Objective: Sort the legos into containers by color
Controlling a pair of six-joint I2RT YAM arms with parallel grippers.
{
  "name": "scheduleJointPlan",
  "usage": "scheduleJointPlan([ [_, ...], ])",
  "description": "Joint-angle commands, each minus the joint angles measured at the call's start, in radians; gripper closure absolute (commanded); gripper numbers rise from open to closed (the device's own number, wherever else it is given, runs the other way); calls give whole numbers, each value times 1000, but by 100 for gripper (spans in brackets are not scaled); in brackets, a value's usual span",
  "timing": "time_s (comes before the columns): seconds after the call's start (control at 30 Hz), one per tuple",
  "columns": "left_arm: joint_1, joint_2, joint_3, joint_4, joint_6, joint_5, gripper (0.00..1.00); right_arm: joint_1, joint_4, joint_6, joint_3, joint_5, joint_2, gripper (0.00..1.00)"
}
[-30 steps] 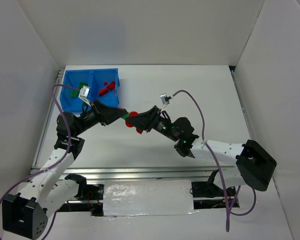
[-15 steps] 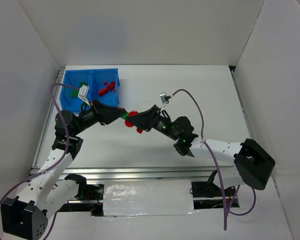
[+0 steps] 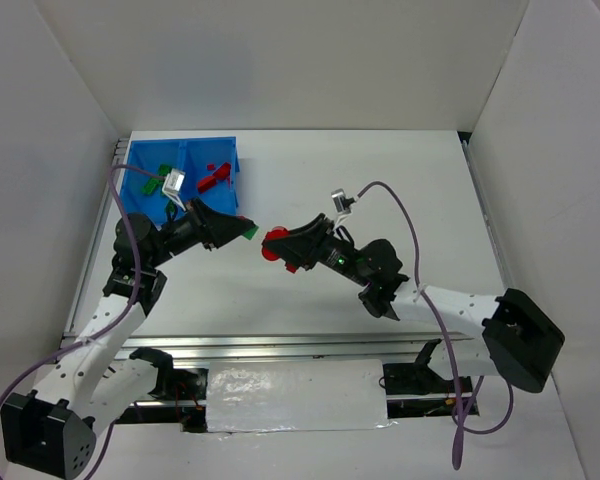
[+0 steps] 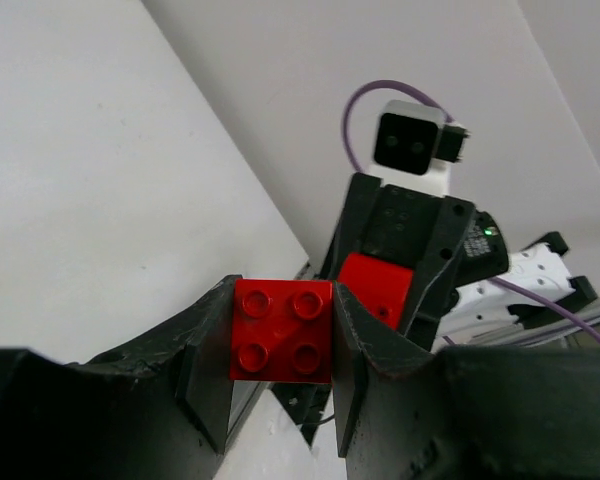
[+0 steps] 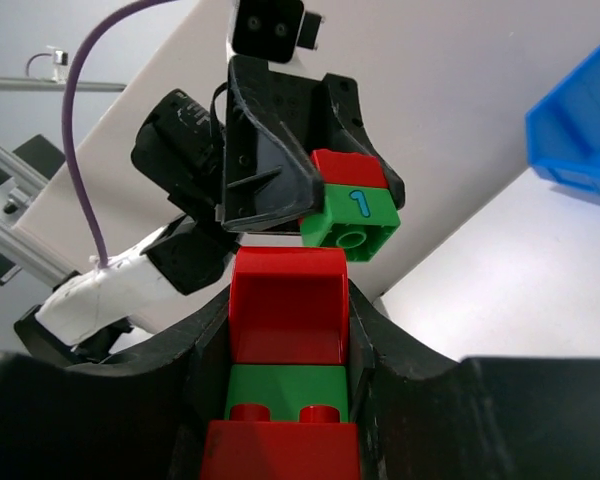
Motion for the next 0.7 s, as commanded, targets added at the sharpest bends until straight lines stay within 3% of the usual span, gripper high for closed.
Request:
scheduleJointPlan([
  [0.0,14,-29,68,-72,66,-42,100,-16,-54,-63,-23,55,-88,100],
  [0.13,15,-42,97,-207,131,-122,100,-27,-308,-95,-11,160,-129,100],
  [0.27,17,-52,97,-241,149,-146,100,-36,-452,-107,12,226,-134,100],
  [0.33,17,-56,100,-262,163,-153,100,-47,-692,-112,121,304,-93,100],
  [0.5,17,-67,120,-334,200,-173,100,-143,-1140,-91,407,319,207,100],
  [0.57,19,-76,119,-356,207,-166,100,-163,-1233,-123,491,347,350,100],
  [0.63,22,-97,128,-397,241,-159,100,-189,-1412,-158,677,405,508,100],
  [0.67,22,-98,128,-409,241,-159,100,-189,-1413,-167,678,419,509,100],
])
